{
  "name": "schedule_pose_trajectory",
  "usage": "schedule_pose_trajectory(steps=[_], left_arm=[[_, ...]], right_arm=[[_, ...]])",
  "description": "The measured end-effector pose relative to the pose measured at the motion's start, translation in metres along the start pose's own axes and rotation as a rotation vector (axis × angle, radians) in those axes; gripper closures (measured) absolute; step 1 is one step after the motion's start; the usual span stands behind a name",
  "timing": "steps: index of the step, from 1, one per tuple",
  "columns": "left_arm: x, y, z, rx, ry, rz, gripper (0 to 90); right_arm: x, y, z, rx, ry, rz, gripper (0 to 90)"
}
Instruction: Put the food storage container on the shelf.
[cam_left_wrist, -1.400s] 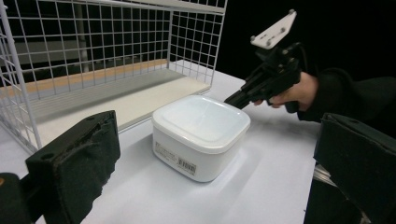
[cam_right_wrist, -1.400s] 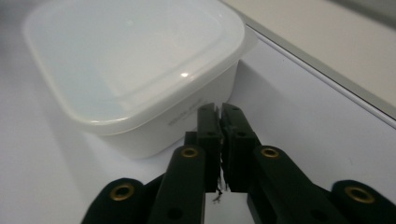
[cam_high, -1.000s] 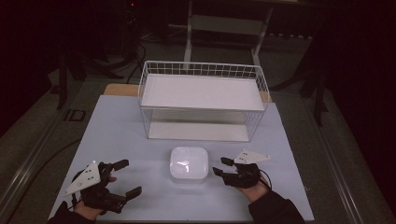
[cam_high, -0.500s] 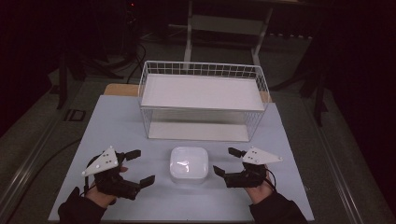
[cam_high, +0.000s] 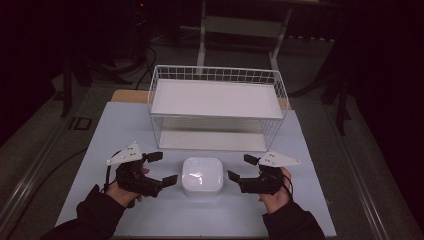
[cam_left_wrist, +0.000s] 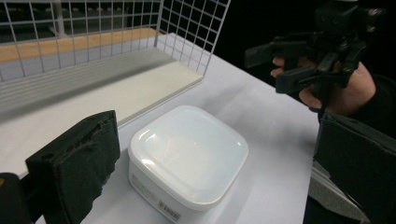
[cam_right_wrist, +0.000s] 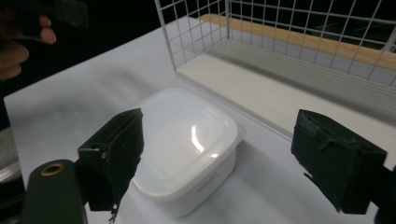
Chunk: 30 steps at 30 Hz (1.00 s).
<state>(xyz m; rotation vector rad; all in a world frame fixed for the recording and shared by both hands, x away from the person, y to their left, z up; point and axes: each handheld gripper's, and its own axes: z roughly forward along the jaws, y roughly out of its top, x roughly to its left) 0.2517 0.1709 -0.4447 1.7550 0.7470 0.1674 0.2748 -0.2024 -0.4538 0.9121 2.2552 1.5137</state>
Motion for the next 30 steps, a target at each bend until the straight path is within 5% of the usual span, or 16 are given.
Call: schedule_pose_trajectory(steps=[3, 7, 11, 17, 20, 22, 24, 30], left_arm=[[0.004, 0.000, 0.005, 0.014, -0.004, -0.022, 0.1], [0.011, -0.002, 0.012, 0.041, 0.004, -0.080, 0.1], [0.019, -0.006, 0.019, 0.112, -0.030, -0.196, 0.1], [0.031, -0.019, 0.030, 0.169, -0.049, -0.320, 0.1], [0.034, -0.022, 0.033, 0.180, -0.056, -0.364, 0.1], [0.040, -0.026, 0.043, 0.223, -0.053, -0.440, 0.1], [0.045, -0.029, 0.049, 0.256, -0.052, -0.505, 0.2], [0.054, -0.037, 0.062, 0.290, -0.036, -0.616, 14.3]], right_arm=[[0.000, 0.001, 0.001, 0.010, -0.015, 0.003, 14.8], [-0.003, 0.001, 0.007, 0.058, 0.006, 0.086, 15.3], [-0.005, -0.002, 0.016, 0.115, -0.033, 0.222, 11.0], [-0.009, -0.009, 0.032, 0.190, 0.030, 0.396, 13.2], [-0.011, -0.012, 0.039, 0.222, 0.050, 0.432, 13.4], [-0.014, -0.016, 0.047, 0.255, 0.078, 0.512, 14.4], [-0.017, -0.018, 0.052, 0.273, 0.088, 0.533, 16.4], [-0.023, -0.021, 0.063, 0.307, 0.102, 0.620, 24.8]])
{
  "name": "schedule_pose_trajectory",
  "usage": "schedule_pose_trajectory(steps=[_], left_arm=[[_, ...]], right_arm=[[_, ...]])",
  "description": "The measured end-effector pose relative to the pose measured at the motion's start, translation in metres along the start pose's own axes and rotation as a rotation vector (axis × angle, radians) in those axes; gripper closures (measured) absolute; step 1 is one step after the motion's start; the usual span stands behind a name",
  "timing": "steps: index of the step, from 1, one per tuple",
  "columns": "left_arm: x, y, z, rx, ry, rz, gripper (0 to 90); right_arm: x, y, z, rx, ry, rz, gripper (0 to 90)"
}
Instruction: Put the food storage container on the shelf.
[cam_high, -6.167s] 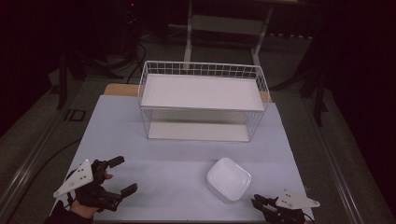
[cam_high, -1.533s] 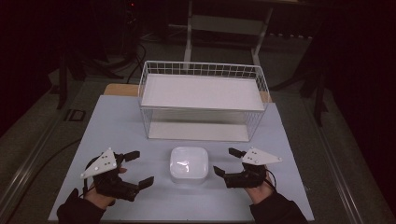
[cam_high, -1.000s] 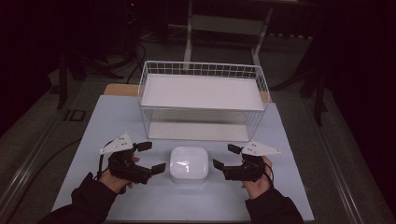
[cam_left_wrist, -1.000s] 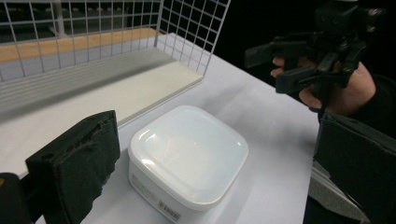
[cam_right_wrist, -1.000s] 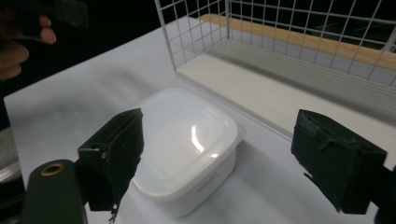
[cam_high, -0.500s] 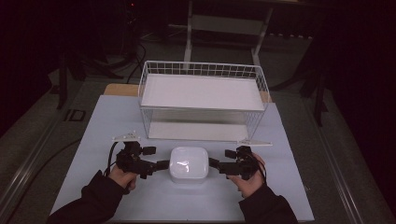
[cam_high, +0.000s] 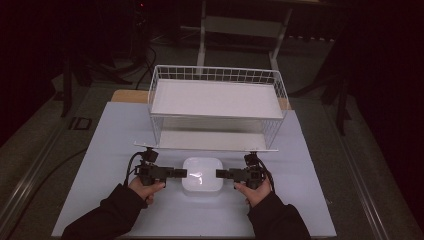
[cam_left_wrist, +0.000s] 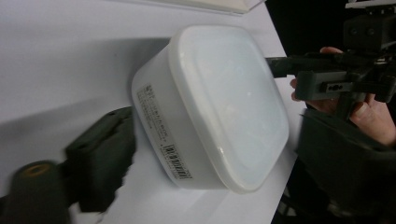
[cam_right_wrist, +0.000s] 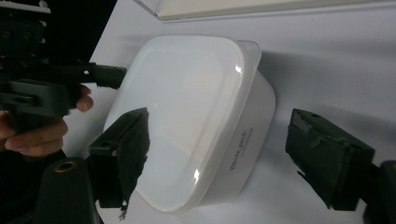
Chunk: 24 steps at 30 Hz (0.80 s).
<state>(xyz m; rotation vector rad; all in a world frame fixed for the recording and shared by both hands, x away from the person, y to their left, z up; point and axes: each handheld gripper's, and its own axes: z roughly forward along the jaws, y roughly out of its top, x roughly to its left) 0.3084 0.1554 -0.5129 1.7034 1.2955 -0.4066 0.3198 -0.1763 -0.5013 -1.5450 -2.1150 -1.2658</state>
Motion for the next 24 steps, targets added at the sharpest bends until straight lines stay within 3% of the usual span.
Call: schedule_pose_trajectory(steps=[3, 4, 7, 8, 12, 15, 20, 24], left_arm=[[0.002, 0.000, 0.004, 0.016, -0.006, -0.018, 17.7], [0.003, -0.001, 0.006, 0.021, -0.003, -0.031, 21.6], [0.004, -0.001, 0.009, 0.042, -0.003, -0.053, 30.1], [0.005, -0.001, 0.011, 0.048, -0.016, -0.065, 33.2], [0.010, -0.001, 0.011, 0.055, -0.034, -0.096, 46.5], [0.013, -0.001, 0.011, 0.067, -0.067, -0.122, 50.2], [0.014, -0.001, 0.011, 0.069, -0.081, -0.123, 55.8], [0.010, -0.001, 0.007, 0.054, -0.071, -0.090, 63.2]], right_arm=[[-0.002, 0.001, 0.003, 0.013, 0.010, 0.022, 27.9], [-0.003, 0.001, 0.004, 0.029, 0.015, 0.042, 34.0], [-0.003, 0.001, 0.006, 0.042, 0.019, 0.050, 39.4], [-0.004, 0.000, 0.007, 0.049, 0.021, 0.065, 44.5], [-0.005, 0.000, 0.008, 0.055, 0.026, 0.081, 48.7], [-0.004, 0.000, 0.008, 0.063, 0.036, 0.099, 53.7], [-0.004, 0.001, 0.008, 0.073, 0.036, 0.123, 55.6], [-0.002, 0.000, 0.007, 0.068, 0.027, 0.115, 57.7]])
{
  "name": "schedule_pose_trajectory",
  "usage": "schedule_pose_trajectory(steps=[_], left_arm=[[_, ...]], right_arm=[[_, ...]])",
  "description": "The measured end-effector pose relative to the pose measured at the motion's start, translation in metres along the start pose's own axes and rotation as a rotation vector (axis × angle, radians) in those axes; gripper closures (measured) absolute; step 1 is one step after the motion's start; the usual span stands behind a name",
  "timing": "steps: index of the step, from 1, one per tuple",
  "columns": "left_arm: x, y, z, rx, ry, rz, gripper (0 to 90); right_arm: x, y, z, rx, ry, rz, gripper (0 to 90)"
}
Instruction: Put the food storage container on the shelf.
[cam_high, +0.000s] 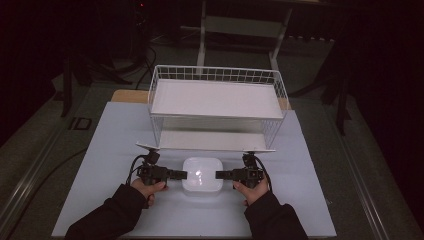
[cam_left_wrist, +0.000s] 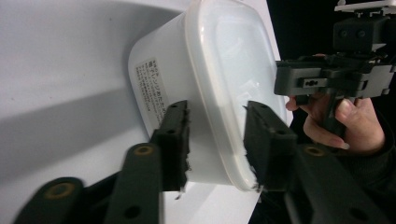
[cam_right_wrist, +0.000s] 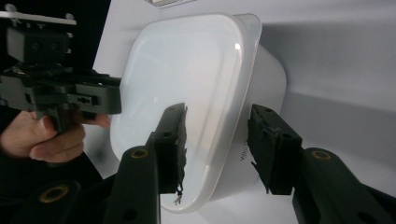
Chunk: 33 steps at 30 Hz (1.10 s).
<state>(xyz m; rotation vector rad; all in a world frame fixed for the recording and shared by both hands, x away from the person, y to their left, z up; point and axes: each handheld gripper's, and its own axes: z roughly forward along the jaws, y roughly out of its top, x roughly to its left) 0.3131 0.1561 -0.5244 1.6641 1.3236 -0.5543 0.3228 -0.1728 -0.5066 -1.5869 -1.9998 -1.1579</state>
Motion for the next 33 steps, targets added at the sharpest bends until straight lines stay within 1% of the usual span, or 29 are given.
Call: schedule_pose_trajectory(steps=[1, 2, 3, 4, 5, 7, 14, 15, 21, 24, 25, 26, 28, 29, 31, 33], left_arm=[[-0.002, -0.001, -0.001, -0.005, 0.013, 0.016, 64.8], [-0.003, -0.001, -0.001, -0.005, 0.016, 0.019, 64.8], [-0.003, -0.001, -0.002, -0.006, 0.015, 0.016, 67.0], [-0.004, -0.001, -0.003, -0.010, 0.017, 0.015, 67.0], [-0.005, -0.001, -0.003, -0.011, 0.025, 0.016, 69.3], [-0.006, -0.001, -0.003, -0.012, 0.030, 0.011, 69.7], [-0.009, -0.003, -0.004, -0.015, 0.042, 0.003, 71.2], [-0.010, -0.004, -0.005, -0.016, 0.042, -0.006, 71.6], [-0.015, -0.008, -0.008, -0.021, 0.043, -0.009, 75.0], [-0.018, -0.007, -0.012, -0.028, 0.049, 0.010, 78.6], [-0.020, -0.007, -0.013, -0.031, 0.063, 0.028, 79.3], [-0.020, -0.007, -0.013, -0.030, 0.064, 0.025, 79.3], [-0.019, -0.007, -0.013, -0.031, 0.062, 0.027, 79.3], [-0.020, -0.007, -0.013, -0.033, 0.069, 0.038, 79.3], [-0.023, -0.009, -0.013, -0.037, 0.088, 0.066, 79.3], [-0.025, -0.009, -0.014, -0.042, 0.092, 0.075, 79.3]], right_arm=[[0.001, 0.000, -0.001, -0.004, -0.010, -0.012, 60.1], [0.001, 0.000, -0.001, -0.004, -0.010, -0.012, 60.1], [0.002, -0.001, -0.002, -0.004, -0.014, -0.016, 60.7], [0.003, -0.001, -0.002, -0.004, -0.024, -0.019, 61.8], [0.005, -0.001, -0.003, -0.005, -0.033, -0.016, 63.5], [0.007, 0.000, -0.005, -0.010, -0.045, -0.020, 68.4], [0.006, -0.001, -0.008, -0.012, -0.033, 0.002, 71.8], [0.006, -0.002, -0.009, -0.008, -0.035, 0.000, 72.1], [0.009, -0.005, -0.013, -0.009, -0.033, -0.012, 74.6], [0.012, -0.006, -0.016, -0.023, -0.032, -0.023, 77.9], [0.014, -0.006, -0.017, -0.023, -0.035, -0.032, 78.4], [0.016, -0.006, -0.017, -0.027, -0.041, -0.048, 78.5], [0.015, -0.005, -0.017, -0.030, -0.042, -0.050, 78.6], [0.015, -0.005, -0.017, -0.029, -0.041, -0.048, 78.6], [0.017, -0.006, -0.017, -0.037, -0.054, -0.072, 78.7], [0.020, -0.007, -0.017, -0.041, -0.063, -0.094, 78.7]])
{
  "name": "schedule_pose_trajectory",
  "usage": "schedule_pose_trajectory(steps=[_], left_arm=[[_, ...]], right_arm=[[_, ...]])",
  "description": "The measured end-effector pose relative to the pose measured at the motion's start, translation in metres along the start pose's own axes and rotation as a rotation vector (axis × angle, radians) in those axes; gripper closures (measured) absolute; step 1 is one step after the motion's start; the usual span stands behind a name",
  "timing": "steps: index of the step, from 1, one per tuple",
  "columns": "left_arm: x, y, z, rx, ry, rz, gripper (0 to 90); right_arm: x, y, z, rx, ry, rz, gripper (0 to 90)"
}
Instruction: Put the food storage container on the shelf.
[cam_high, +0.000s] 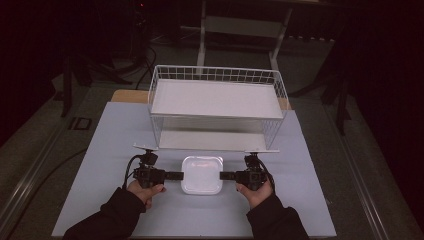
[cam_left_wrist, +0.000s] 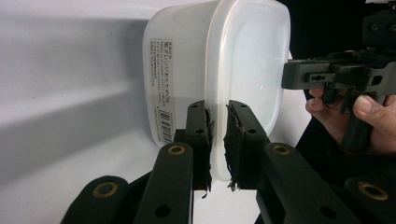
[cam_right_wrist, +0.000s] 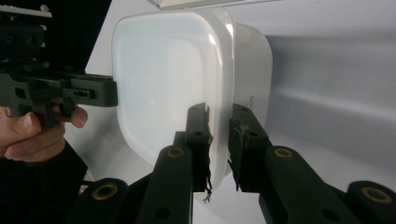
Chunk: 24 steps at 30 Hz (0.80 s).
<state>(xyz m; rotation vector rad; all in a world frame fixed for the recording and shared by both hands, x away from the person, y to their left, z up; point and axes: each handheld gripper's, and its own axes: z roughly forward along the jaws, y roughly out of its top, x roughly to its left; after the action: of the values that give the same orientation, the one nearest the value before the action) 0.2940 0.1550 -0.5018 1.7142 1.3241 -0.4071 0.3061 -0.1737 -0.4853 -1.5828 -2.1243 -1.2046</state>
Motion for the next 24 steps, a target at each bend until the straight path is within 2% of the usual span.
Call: schedule_pose_trajectory(steps=[5, 15, 24], left_arm=[[-0.006, 0.002, -0.004, -0.019, 0.000, 0.020, 79.4], [-0.026, 0.014, -0.018, -0.062, -0.039, 0.064, 79.6], [-0.052, 0.031, -0.036, -0.102, -0.065, 0.117, 79.9]], right_arm=[[0.003, 0.001, -0.004, -0.014, 0.004, -0.010, 78.7], [0.018, 0.011, -0.026, -0.064, 0.009, -0.048, 78.7], [0.035, 0.024, -0.051, -0.118, 0.022, -0.079, 78.6]])
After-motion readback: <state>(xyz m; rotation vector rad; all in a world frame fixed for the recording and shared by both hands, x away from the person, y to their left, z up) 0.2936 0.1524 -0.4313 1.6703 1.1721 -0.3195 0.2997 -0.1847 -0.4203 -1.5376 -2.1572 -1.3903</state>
